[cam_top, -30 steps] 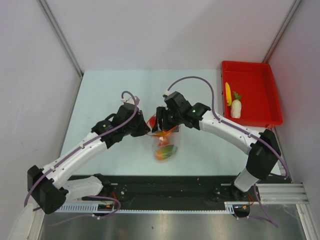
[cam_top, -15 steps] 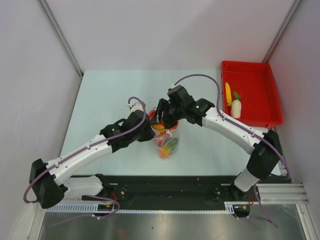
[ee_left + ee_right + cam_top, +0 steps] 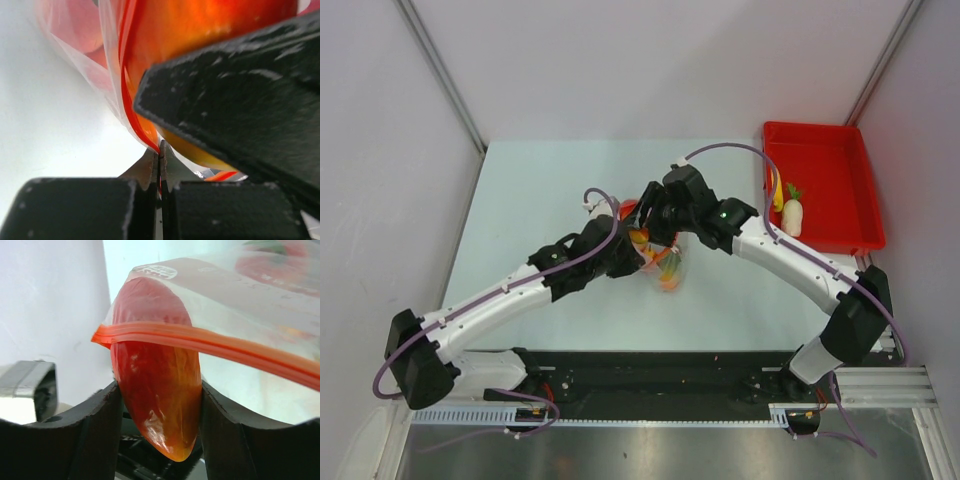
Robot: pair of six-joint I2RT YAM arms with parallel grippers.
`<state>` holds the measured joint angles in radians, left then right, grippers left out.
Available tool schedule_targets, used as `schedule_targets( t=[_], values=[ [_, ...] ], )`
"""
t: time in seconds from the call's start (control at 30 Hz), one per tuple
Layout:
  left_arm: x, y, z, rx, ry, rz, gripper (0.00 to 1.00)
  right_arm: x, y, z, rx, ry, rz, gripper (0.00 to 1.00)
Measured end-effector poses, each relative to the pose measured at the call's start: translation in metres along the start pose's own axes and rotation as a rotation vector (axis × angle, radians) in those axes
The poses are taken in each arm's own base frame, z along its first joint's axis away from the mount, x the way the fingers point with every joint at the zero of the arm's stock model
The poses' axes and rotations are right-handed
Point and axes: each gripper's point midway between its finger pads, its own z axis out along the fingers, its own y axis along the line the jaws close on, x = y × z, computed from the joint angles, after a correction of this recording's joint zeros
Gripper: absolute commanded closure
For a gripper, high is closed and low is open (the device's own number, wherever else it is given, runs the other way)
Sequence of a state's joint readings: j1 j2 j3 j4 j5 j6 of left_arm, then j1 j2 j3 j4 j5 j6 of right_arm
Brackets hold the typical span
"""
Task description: Open the zip-top bag and remove the fake food
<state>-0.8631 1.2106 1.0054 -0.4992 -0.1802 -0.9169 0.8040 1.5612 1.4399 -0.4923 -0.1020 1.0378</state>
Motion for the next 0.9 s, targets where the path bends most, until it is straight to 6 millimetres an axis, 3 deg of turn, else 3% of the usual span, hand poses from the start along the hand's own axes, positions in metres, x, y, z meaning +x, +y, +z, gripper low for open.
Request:
schedule_targets(
  t=[0.17,0.33,0.43,0.5,0.6,0.73,0.83,0.9],
  values=[
    [0.002,0.007,0.004,-0.013,-0.006,-0.012,1.00,0.001,0.007,-0.001,-0.028,0.020,0.064,0.87],
    [-0.015,0.029,-0.001,-0.055,-0.021,-0.043,1.00,0.018,0.004,-0.010,-0.049,0.147,0.033,0.87],
    [-0.035,0.048,-0.003,-0.097,-0.059,-0.051,1.00,0.050,0.006,-0.027,-0.093,0.305,-0.038,0.87],
    [-0.041,0.059,-0.007,-0.133,-0.054,-0.030,1.00,0.058,0.011,-0.039,-0.133,0.350,-0.081,0.88],
    [-0.054,0.056,-0.013,-0.137,-0.067,0.006,1.00,0.060,0.013,-0.062,-0.182,0.398,-0.111,0.88],
    [-0.074,0.048,-0.019,-0.140,-0.100,0.056,1.00,0.033,0.019,-0.096,-0.284,0.366,-0.146,0.86],
    [-0.081,0.051,-0.024,-0.160,-0.109,0.086,1.00,-0.016,0.005,-0.122,-0.298,0.215,-0.162,0.85],
    [-0.084,0.053,-0.027,-0.171,-0.109,0.106,1.00,-0.059,-0.021,-0.133,-0.232,0.074,-0.153,0.85]
  ],
)
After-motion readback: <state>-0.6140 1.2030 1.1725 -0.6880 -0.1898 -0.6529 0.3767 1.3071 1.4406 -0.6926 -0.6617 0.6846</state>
